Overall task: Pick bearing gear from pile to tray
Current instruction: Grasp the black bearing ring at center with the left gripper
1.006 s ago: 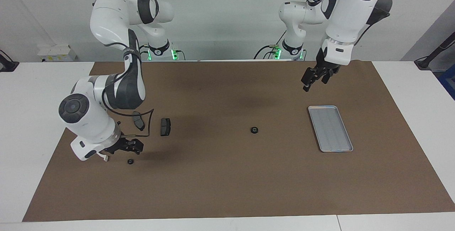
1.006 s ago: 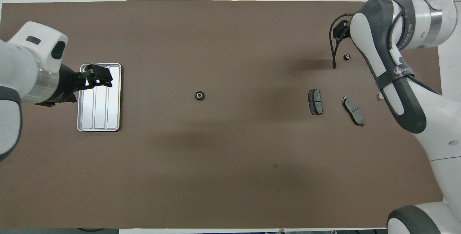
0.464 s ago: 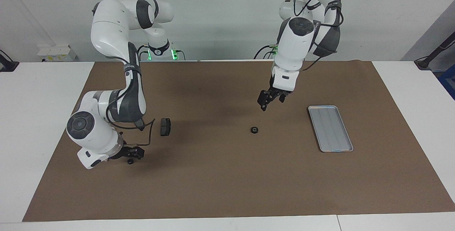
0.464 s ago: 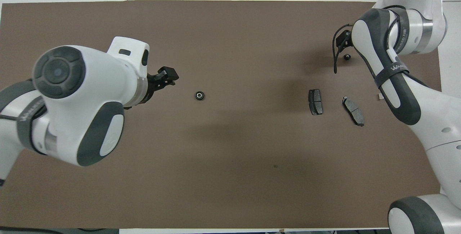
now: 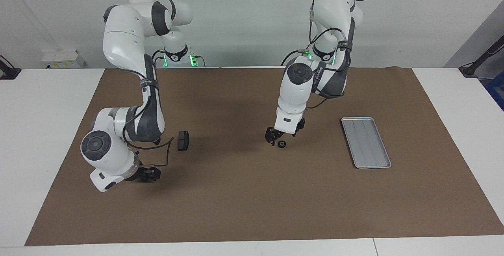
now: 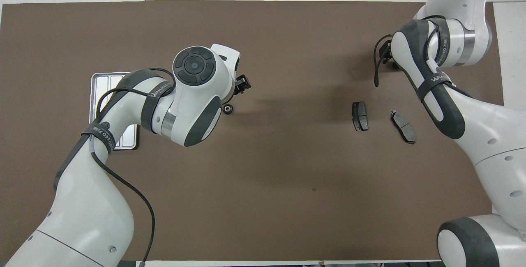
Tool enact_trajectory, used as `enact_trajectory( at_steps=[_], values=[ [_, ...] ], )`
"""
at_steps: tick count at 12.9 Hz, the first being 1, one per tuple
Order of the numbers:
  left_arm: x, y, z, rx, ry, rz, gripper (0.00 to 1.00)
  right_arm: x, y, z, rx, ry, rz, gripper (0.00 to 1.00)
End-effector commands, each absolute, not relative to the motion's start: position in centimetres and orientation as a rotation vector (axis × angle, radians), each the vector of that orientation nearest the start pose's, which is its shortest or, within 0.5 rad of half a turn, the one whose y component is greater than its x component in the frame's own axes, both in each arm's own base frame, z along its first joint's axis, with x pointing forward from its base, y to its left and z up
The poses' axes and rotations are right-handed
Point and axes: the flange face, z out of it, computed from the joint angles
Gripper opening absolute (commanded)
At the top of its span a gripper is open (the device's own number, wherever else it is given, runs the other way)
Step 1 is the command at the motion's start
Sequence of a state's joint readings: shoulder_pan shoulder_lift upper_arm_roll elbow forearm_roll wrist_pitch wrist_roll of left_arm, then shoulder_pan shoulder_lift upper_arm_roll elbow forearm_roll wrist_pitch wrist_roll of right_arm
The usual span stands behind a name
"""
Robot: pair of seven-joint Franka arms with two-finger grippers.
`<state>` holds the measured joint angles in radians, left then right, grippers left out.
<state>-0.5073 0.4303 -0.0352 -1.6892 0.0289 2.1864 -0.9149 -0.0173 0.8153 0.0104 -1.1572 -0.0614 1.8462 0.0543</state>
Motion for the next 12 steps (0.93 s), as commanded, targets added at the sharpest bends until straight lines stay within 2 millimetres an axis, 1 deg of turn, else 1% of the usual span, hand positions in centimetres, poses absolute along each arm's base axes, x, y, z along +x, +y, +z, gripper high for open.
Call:
enact_trajectory(
  at_steps=[1, 3, 4, 5, 7, 8, 10, 11, 12],
  values=[
    [57.8, -33.8, 34.8, -3.108, -0.516, -0.142, 0.9, 74.7, -1.1, 28.9, -3.195, 0.064, 0.188, 0.91],
    [57.2, -33.6, 32.6, -3.135, -0.516, -0.184, 0.84, 74.9, -1.1, 28.9, -3.197, 0.062, 0.161, 0.89],
    [56.8, -33.5, 31.8, -3.135, -0.509, -0.179, 0.81, 74.9, -1.1, 28.9, -3.197, 0.062, 0.161, 0.88],
    [56.5, -33.3, 31.2, -3.133, -0.507, -0.173, 0.81, 74.9, -1.1, 28.9, -3.197, 0.062, 0.161, 0.85],
    [56.2, -33.3, 30.7, -3.135, -0.504, -0.174, 0.81, 74.9, -1.2, 28.7, -3.194, 0.061, 0.169, 0.84],
    [55.8, -33.4, 30.4, -3.133, -0.496, -0.164, 0.81, 74.9, -1.2, 28.5, -3.195, 0.053, 0.174, 0.81],
    [55.4, -34.0, 30.2, -3.135, -0.486, -0.161, 0.8, 74.7, -1.2, 28.3, -3.194, 0.053, 0.191, 0.81],
    [55.1, -33.9, 29.8, -3.132, -0.485, -0.155, 0.77, 74.8, -1.2, 28.3, -3.196, 0.052, 0.189, 0.81],
    [55.0, -34.0, 29.6, -3.135, -0.487, -0.16, 0.77, 74.8, -1.2, 28.2, -3.196, 0.052, 0.191, 0.81]
  ],
)
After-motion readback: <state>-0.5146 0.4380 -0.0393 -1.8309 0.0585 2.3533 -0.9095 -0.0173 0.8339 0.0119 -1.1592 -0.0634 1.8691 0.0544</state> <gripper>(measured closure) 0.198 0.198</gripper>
